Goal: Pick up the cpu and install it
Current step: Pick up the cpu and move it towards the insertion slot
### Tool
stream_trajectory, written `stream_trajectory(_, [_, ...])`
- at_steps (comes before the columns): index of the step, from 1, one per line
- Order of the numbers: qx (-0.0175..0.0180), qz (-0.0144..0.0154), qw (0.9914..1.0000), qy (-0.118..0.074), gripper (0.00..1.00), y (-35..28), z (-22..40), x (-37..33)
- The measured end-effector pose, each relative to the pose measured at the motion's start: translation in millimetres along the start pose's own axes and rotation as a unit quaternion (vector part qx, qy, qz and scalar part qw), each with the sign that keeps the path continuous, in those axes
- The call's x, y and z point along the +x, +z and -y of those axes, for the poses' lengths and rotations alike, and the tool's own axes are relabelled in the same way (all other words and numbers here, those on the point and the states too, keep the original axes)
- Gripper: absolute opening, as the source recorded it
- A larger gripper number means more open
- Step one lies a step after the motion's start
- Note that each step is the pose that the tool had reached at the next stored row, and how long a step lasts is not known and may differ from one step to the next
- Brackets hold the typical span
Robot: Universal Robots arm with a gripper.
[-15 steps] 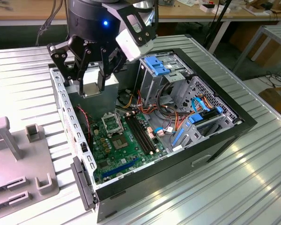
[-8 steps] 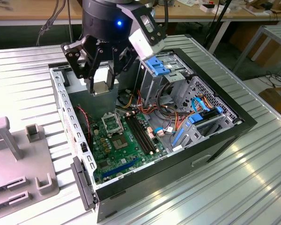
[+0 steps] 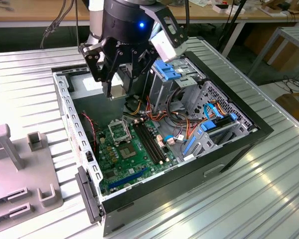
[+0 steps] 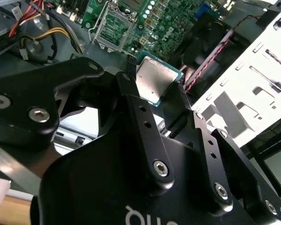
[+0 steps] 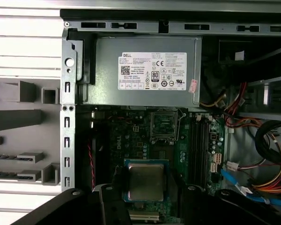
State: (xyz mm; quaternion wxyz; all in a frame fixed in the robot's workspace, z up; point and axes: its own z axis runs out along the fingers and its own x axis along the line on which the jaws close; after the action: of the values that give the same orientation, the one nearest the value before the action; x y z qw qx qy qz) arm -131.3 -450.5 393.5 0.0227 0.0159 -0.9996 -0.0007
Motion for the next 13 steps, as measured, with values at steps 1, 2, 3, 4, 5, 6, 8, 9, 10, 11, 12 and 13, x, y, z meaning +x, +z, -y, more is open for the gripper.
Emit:
stream_trajectory(1, [0.0000, 0.0000, 1.00000, 0.000, 0.47, 0.1, 0.1, -1.6])
stream_trajectory(2, [0.0000, 0.0000, 1.00000, 0.000, 0.47, 0.2, 0.5, -2.4])
stream_trajectory(3, [0.0000, 0.0000, 1.00000, 0.000, 0.47, 0.5, 1.0, -3.3])
stream_trajectory(4, [0.0000, 0.0000, 1.00000, 0.000, 0.47, 0.8, 1.5, -3.8])
stream_trajectory(5, [-0.0001, 0.0000, 1.00000, 0.000, 0.47, 1.4, 2.2, -4.3])
stream_trajectory(6, [0.0000, 0.0001, 1.00000, 0.000, 0.47, 2.1, 3.1, -4.6])
stream_trajectory(8, [0.0000, 0.0002, 1.00000, 0.000, 0.47, 2.8, 3.8, -4.9])
stream_trajectory(9, [0.0001, 0.0002, 1.00000, 0.000, 0.47, 3.0, 4.0, -5.2])
stream_trajectory(10, [0.0001, 0.0002, 1.00000, 0.000, 0.47, 3.2, 4.2, -5.5])
stream_trajectory(11, [0.0001, 0.0003, 1.00000, 0.000, 0.47, 3.5, 4.4, -6.1])
stream_trajectory(12, [0.0000, 0.0003, 1.00000, 0.000, 0.47, 3.7, 4.6, -6.6])
stream_trajectory(13, [0.0000, 0.0003, 1.00000, 0.000, 0.47, 3.9, 4.7, -7.2])
